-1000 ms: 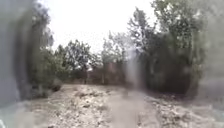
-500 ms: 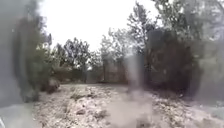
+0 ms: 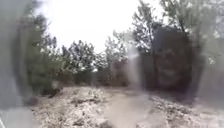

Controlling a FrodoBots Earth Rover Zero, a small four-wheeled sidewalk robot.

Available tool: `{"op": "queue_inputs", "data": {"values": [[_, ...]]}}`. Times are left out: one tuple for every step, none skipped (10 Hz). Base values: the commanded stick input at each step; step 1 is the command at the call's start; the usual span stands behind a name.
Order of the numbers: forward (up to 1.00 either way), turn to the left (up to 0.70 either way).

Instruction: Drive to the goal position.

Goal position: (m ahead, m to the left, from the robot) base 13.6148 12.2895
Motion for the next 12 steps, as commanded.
{"op": "queue_inputs", "data": {"values": [[0.59,0.01],[0.59,0.01],[0.59,0.01],[0.59,0.01],[0.59,0.01],[0.59,0.01],[0.59,0.01],[0.59,0.01],[0.59,0.01],[0.59,0.01],[0.59,0.01],[0.59,0.01]]}}
